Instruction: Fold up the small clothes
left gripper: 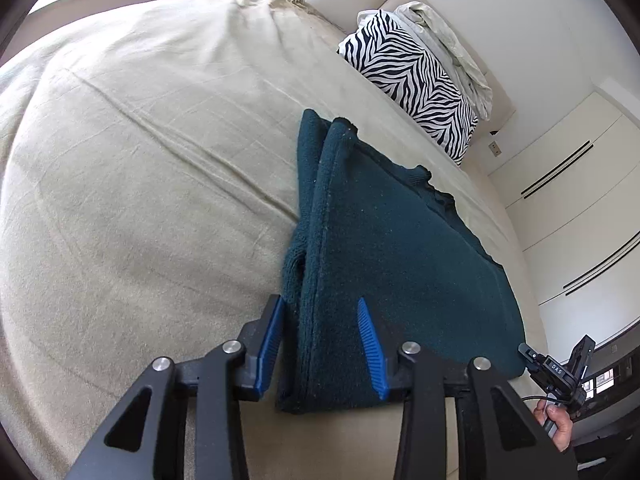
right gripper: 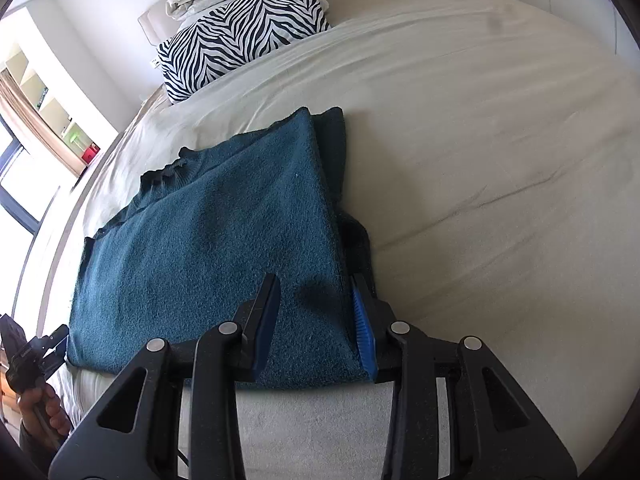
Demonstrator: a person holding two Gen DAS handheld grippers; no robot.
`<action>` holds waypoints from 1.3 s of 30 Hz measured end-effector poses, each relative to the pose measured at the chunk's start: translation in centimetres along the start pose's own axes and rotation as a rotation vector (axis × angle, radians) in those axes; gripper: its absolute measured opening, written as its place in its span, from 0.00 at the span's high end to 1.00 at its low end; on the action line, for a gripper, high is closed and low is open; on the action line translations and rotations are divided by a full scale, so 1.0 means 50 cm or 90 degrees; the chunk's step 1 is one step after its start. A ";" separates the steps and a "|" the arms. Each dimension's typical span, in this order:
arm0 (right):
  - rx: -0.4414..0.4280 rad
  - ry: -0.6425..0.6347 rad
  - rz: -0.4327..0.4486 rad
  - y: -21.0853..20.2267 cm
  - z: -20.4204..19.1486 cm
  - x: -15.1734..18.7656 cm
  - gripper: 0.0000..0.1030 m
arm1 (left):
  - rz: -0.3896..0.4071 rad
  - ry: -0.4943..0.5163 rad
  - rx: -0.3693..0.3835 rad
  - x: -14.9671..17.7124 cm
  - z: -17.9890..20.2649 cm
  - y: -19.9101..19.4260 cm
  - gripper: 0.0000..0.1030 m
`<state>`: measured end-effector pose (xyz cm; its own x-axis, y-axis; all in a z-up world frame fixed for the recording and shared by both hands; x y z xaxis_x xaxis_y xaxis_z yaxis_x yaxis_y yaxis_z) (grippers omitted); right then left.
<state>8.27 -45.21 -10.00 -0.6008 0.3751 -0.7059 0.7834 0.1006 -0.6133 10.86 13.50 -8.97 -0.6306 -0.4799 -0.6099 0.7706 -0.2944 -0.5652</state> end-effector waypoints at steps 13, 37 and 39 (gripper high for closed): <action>0.044 -0.044 0.011 -0.032 -0.008 0.000 0.95 | -0.003 0.050 -0.040 0.006 0.011 0.000 0.89; 0.018 0.050 -0.013 -0.023 0.063 0.036 0.95 | -0.023 0.047 -0.027 0.016 -0.018 -0.003 0.91; 0.013 0.058 -0.017 -0.021 0.065 0.033 0.95 | -0.025 0.045 -0.026 0.018 -0.019 -0.007 0.91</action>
<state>5.93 -47.68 -11.67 -0.6035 0.4555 -0.6545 0.7633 0.0927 -0.6394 9.93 13.98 -9.84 -0.6659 -0.4088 -0.6240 0.7421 -0.2772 -0.6103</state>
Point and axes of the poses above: each gripper's, at about its wrist camera, not at the fingertips, and y roughly the way its jaws point, z to its right, x to its underside, the point moved 1 cm from there along y, roughly the way its jaws point, and after that the axes turned 13 degrees about z, right-handed, at the moved point
